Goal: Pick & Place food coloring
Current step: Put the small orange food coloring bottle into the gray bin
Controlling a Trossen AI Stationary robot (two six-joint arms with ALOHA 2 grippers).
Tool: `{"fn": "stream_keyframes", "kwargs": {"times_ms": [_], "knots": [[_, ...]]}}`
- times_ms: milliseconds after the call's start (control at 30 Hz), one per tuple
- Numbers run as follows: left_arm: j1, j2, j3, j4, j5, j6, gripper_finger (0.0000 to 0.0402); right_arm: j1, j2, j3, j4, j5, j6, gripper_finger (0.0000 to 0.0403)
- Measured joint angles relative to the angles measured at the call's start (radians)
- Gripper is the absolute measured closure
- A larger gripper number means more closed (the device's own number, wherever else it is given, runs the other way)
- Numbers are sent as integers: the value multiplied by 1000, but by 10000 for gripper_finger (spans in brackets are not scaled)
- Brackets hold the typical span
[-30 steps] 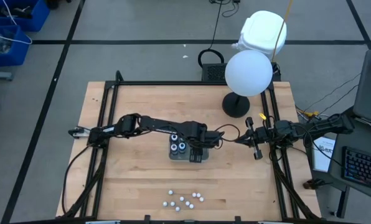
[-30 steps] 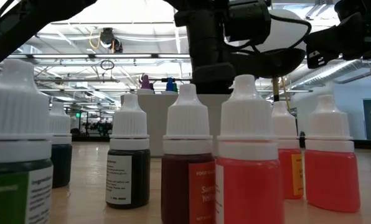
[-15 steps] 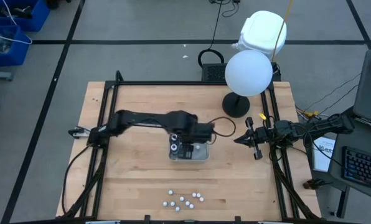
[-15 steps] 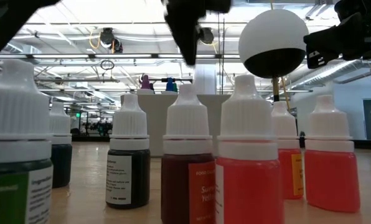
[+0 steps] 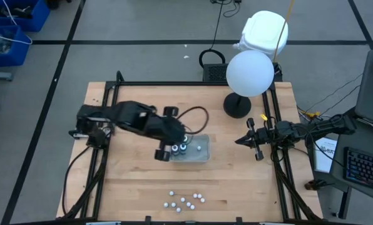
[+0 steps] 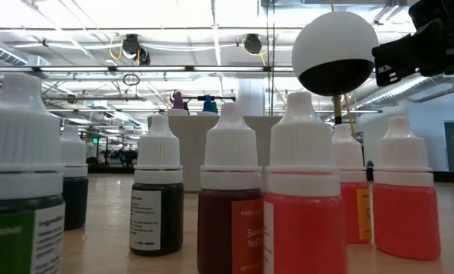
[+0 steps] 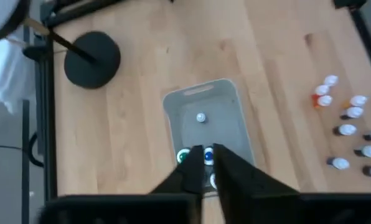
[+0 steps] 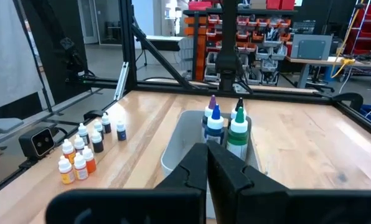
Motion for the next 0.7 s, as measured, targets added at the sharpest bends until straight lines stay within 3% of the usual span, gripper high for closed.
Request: {"fn": "stream_keyframes", "kwargs": {"times_ms": [133,267,467,700], "knots": [[-48,-71,-27,16,-40,-1,391,0,0,0,-2,-2,0,403],[-79,-194,-201,111,-128,-28,393,0,0,0,-2,-3,0,403],[-107,-483,-715,406,-223,-139,392,0,0,-27,40,-3,1,403],[-169,-834,-1369,1018,-238,-149,389,0,0,-71,163,-1,-22,403]]}}
